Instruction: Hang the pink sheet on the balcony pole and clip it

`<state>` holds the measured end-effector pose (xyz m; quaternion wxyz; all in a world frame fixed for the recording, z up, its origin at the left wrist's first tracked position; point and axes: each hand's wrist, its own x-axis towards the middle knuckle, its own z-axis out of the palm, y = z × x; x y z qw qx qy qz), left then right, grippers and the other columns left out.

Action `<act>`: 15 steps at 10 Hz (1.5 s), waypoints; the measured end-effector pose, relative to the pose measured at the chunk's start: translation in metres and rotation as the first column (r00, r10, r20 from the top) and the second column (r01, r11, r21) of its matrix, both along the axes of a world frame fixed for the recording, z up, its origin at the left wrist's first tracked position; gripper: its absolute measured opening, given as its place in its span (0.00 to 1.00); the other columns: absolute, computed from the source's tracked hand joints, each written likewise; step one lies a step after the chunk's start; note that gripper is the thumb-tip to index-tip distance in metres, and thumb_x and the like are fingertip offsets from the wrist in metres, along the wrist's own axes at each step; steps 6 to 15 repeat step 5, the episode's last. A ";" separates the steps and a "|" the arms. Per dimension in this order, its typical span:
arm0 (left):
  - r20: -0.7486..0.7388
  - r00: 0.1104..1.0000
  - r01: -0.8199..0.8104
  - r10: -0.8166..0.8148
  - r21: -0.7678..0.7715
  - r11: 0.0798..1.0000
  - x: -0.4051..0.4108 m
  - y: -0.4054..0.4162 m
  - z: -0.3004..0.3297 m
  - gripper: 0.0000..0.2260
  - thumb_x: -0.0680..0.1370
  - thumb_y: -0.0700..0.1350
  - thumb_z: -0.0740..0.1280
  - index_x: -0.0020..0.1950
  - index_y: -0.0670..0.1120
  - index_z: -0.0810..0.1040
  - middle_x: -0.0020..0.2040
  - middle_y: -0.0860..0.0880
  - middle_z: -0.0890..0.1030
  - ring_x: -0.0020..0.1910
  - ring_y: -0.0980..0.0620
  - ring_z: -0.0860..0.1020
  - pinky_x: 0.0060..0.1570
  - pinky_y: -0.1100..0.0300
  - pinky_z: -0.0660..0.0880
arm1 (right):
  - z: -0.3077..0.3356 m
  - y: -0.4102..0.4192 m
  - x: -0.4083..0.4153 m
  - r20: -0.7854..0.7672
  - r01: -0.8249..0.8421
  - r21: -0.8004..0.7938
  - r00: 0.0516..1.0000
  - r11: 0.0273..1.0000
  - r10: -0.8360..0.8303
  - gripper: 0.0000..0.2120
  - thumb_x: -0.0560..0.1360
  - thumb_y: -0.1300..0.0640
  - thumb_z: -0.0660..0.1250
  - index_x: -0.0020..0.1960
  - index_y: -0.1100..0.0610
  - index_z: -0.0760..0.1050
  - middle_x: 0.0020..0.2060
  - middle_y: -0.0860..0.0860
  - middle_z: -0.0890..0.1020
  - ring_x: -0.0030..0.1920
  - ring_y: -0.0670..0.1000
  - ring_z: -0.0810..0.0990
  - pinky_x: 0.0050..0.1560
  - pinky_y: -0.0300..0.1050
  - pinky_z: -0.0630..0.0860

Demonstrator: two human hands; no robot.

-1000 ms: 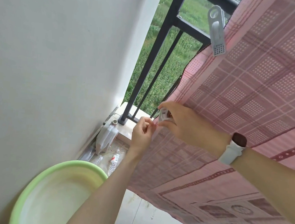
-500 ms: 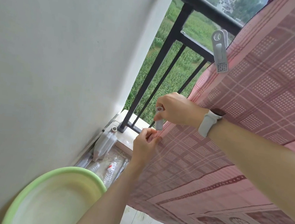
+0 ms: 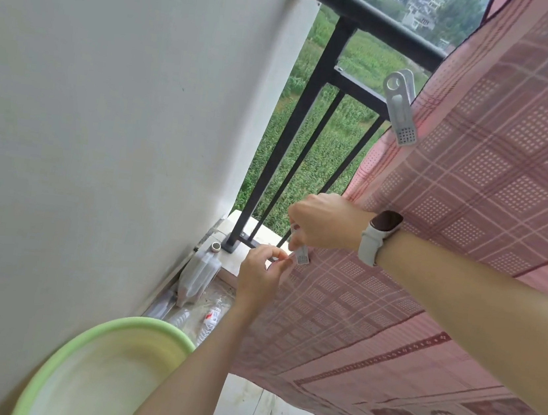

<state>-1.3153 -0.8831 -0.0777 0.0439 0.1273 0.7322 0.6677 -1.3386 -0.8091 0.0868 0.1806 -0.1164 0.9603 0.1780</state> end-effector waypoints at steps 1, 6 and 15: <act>0.031 1.000 -0.003 0.005 -0.039 0.999 0.002 0.000 0.001 0.06 0.74 0.46 0.68 0.41 0.43 0.78 0.41 0.51 0.79 0.47 0.51 0.75 0.46 0.60 0.68 | 0.001 0.000 0.008 -0.019 -0.109 0.101 0.994 0.989 0.112 0.18 0.74 0.45 0.63 0.46 0.61 0.76 0.37 0.50 0.80 0.34 0.48 0.77 0.34 0.40 0.77; -0.334 0.911 -0.342 0.244 -0.279 0.897 -0.010 -0.043 0.091 0.14 0.75 0.40 0.64 0.60 0.42 0.74 0.59 0.44 0.76 0.60 0.45 0.72 0.60 0.54 0.66 | 0.029 0.008 0.073 -0.660 -0.367 -0.544 0.743 0.755 -0.115 0.12 0.75 0.59 0.62 0.58 0.58 0.75 0.55 0.52 0.79 0.58 0.50 0.75 0.59 0.47 0.73; -0.334 0.911 -0.342 0.244 -0.279 0.897 -0.010 -0.043 0.091 0.14 0.75 0.40 0.64 0.60 0.42 0.74 0.59 0.44 0.76 0.60 0.45 0.72 0.60 0.54 0.66 | 0.029 0.008 0.073 -0.660 -0.367 -0.544 0.743 0.755 -0.115 0.12 0.75 0.59 0.62 0.58 0.58 0.75 0.55 0.52 0.79 0.58 0.50 0.75 0.59 0.47 0.73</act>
